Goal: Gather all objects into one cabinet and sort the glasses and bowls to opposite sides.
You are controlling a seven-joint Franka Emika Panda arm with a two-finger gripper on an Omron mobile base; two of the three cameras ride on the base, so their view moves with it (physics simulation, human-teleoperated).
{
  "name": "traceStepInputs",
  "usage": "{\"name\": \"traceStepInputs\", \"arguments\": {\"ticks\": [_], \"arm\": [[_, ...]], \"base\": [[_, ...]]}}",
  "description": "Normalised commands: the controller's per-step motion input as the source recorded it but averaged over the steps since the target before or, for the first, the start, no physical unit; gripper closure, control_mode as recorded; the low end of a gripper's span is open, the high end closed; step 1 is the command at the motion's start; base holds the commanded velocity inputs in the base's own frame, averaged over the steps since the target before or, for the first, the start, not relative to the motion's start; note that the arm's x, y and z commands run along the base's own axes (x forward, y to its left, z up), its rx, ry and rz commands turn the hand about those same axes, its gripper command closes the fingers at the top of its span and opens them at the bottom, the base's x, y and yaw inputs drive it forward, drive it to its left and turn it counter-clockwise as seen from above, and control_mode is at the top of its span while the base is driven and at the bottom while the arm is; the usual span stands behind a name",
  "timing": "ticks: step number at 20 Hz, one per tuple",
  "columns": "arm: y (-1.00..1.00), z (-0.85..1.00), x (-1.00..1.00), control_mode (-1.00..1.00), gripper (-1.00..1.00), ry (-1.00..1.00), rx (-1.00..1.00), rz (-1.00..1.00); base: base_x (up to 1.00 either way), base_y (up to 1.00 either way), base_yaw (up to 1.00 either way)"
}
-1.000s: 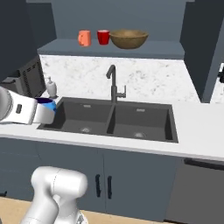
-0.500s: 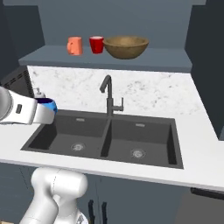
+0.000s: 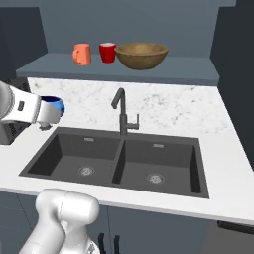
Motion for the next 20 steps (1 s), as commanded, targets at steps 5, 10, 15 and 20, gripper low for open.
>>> {"name": "traceStepInputs", "arguments": {"ticks": [5,10,15,20], "arm": [[0.41,0.54,0.32,-1.00,1.00,-0.01,0.01,0.00],[0.07,0.26,0.42,-1.00,1.00,0.00,0.06,0.12],[0.06,0.00,0.56,-1.00,1.00,0.00,0.03,0.47],[0.41,0.00,0.24,-1.00,1.00,-0.18,-0.01,0.27]], "base": [[0.00,0.00,0.00],[0.00,0.00,0.00],[0.00,0.00,0.00],[0.00,0.00,0.00]]}}
